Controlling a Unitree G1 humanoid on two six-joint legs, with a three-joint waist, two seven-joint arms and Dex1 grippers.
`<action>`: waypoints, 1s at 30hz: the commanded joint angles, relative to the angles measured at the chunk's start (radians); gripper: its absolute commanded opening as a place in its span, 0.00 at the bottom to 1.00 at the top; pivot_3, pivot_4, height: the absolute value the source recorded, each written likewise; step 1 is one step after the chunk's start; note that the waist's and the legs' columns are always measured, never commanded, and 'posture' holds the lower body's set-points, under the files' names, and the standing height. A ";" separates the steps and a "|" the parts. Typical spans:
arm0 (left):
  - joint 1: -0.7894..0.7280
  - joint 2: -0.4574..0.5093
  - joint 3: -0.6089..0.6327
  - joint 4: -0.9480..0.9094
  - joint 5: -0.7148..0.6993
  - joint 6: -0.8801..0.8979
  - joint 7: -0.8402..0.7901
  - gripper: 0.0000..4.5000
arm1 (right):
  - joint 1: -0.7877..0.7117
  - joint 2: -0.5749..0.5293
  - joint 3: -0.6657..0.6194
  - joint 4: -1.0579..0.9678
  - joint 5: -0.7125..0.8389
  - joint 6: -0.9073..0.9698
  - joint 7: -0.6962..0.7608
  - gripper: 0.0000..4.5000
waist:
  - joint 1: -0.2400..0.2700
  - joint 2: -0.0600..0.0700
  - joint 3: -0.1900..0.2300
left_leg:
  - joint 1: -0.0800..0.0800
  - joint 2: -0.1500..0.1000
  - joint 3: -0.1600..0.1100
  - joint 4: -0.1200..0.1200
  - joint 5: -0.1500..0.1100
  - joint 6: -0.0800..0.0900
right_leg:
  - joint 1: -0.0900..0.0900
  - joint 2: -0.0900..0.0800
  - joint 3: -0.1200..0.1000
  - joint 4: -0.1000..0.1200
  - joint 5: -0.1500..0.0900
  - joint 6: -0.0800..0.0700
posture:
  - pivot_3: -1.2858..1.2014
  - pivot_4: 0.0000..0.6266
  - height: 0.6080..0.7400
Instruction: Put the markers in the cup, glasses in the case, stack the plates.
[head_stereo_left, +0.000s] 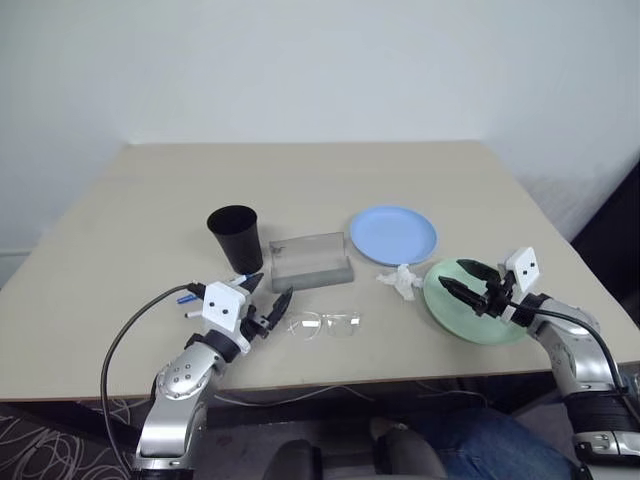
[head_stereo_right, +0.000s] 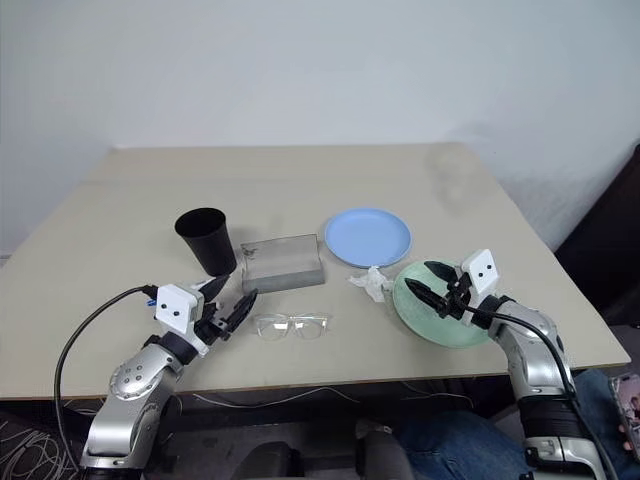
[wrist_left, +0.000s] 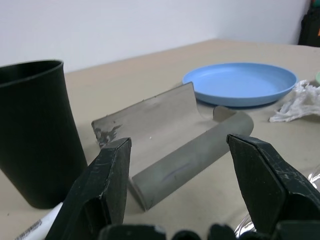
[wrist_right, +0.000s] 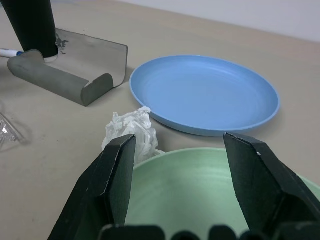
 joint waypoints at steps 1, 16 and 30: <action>-0.005 -0.007 -0.006 -0.054 -0.005 0.004 0.014 0.71 | -0.031 -0.015 -0.032 0.010 0.014 -0.035 0.013 0.68 | 0.000 0.000 0.000 | 0.000 0.000 0.000 0.000 0.000 0.000 | 0.000 0.000 0.000 0.000 0.000 0.000 | 0.52 0.00 0.86; 0.051 -0.010 0.014 0.017 -0.001 -0.100 0.001 0.71 | -0.058 -0.017 -0.016 0.030 0.004 -0.051 0.026 0.68 | 0.000 0.001 0.001 | 0.007 0.000 0.000 -0.001 -0.001 -0.001 | 0.006 0.000 0.000 0.000 0.000 0.000 | 0.52 0.00 0.86; -0.044 0.063 0.068 0.224 -0.015 -0.200 -0.098 0.71 | 0.047 0.020 -0.009 -0.201 0.033 0.069 -0.063 0.68 | 0.000 0.001 0.001 | 0.007 0.001 0.000 -0.001 -0.002 -0.004 | 0.005 -0.001 0.000 0.000 0.000 0.000 | 0.52 0.00 0.86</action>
